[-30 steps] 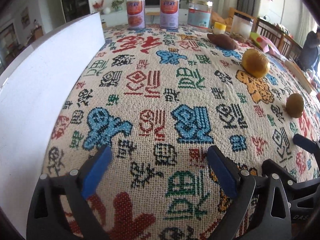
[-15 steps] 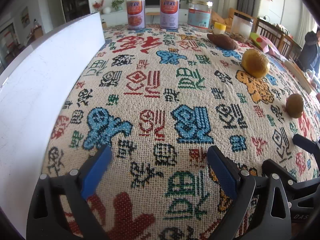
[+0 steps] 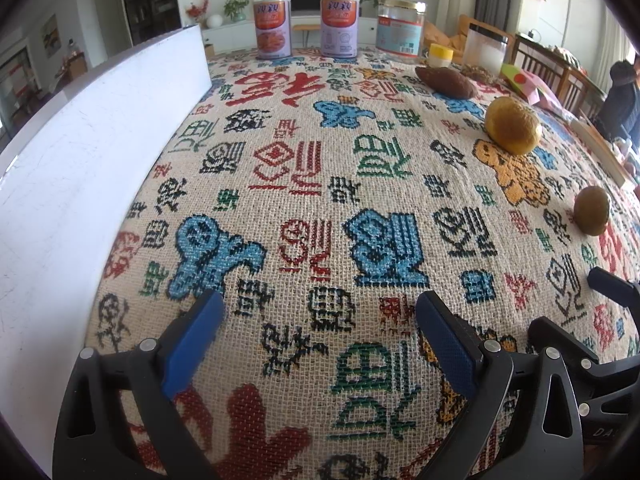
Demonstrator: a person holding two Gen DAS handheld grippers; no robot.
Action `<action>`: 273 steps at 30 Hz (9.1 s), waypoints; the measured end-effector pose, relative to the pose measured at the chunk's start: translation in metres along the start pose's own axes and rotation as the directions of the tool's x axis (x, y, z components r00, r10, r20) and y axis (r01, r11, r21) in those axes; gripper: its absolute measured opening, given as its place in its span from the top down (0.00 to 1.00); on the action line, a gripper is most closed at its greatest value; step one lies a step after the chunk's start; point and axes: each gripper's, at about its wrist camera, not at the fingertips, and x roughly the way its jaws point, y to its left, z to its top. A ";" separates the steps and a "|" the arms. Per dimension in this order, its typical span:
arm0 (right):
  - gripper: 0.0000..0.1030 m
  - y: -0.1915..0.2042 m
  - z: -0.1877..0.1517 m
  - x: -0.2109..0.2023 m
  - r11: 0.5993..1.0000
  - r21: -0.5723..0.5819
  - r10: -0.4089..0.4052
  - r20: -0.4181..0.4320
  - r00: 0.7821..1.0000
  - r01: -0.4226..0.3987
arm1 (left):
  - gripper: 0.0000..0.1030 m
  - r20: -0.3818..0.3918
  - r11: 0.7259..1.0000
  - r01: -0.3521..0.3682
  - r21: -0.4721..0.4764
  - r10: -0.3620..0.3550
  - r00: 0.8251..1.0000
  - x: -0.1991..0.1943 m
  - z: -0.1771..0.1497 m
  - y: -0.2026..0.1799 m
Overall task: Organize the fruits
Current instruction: 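Move the open left tool back over the table toward the yellow pear, then close the left tool around the yellow pear and lift it, then hold the pear in the left tool while the right tool closes on the sweet potato, then lift the sweet potato with the right tool while the left tool keeps holding the pear, then lower the pear into the white box with the left tool while the right tool drops the sweet potato there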
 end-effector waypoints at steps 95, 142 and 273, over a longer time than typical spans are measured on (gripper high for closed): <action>0.00 -0.014 -0.020 -0.017 0.994 0.079 -0.075 0.001 0.997 0.075 | 0.15 -0.019 0.984 0.016 -0.179 -0.020 1.000 0.012 0.027 0.054; 0.26 -0.046 0.263 0.110 0.993 0.121 0.008 -0.135 0.991 0.008 | 0.00 -0.016 0.999 -0.025 -0.029 0.025 1.000 0.008 0.010 0.060; 0.60 0.013 0.047 0.004 0.966 0.145 0.246 -0.261 0.933 -0.214 | 0.32 -0.058 0.911 0.389 -0.138 -0.400 0.915 -0.062 -0.009 0.071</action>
